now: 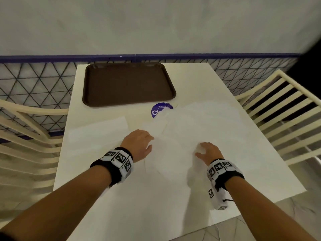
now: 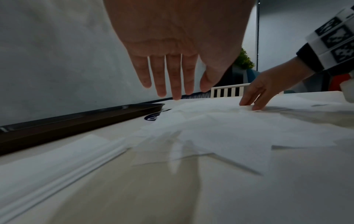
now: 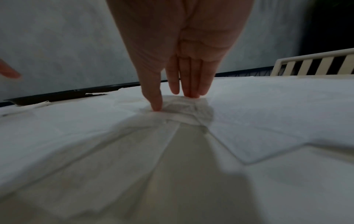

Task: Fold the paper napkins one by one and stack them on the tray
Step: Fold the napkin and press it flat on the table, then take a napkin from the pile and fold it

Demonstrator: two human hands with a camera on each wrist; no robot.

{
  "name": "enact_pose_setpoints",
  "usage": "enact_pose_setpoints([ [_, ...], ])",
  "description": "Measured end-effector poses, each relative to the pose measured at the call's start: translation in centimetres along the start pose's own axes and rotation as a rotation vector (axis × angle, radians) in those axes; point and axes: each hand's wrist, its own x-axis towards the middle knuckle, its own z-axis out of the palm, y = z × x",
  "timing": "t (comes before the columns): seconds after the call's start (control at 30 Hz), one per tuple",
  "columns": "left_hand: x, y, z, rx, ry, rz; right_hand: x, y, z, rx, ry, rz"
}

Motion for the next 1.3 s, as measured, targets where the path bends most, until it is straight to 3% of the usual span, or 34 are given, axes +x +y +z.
enact_pose_setpoints([
  [0.53,3.8,4.9,1.6,-0.005,-0.049,-0.03,0.1,0.6,-1.0,-0.04,0.134,-0.104],
  [0.8,6.4,6.5,0.6,-0.089,0.063,0.034,-1.2,1.1,-3.5,-0.094,0.33,-0.277],
  [0.93,7.8,7.8,0.3,-0.109,0.039,0.086,-1.5,1.4,-4.2,-0.113,0.212,-0.273],
  [1.2,8.9,9.0,2.4,-0.161,-0.262,0.038,-1.4,4.7,-1.2,0.146,0.002,-0.251],
  [1.3,8.6,9.1,3.3,-0.2,-0.294,0.012,-1.5,5.9,0.1,0.201,-0.058,-0.233],
])
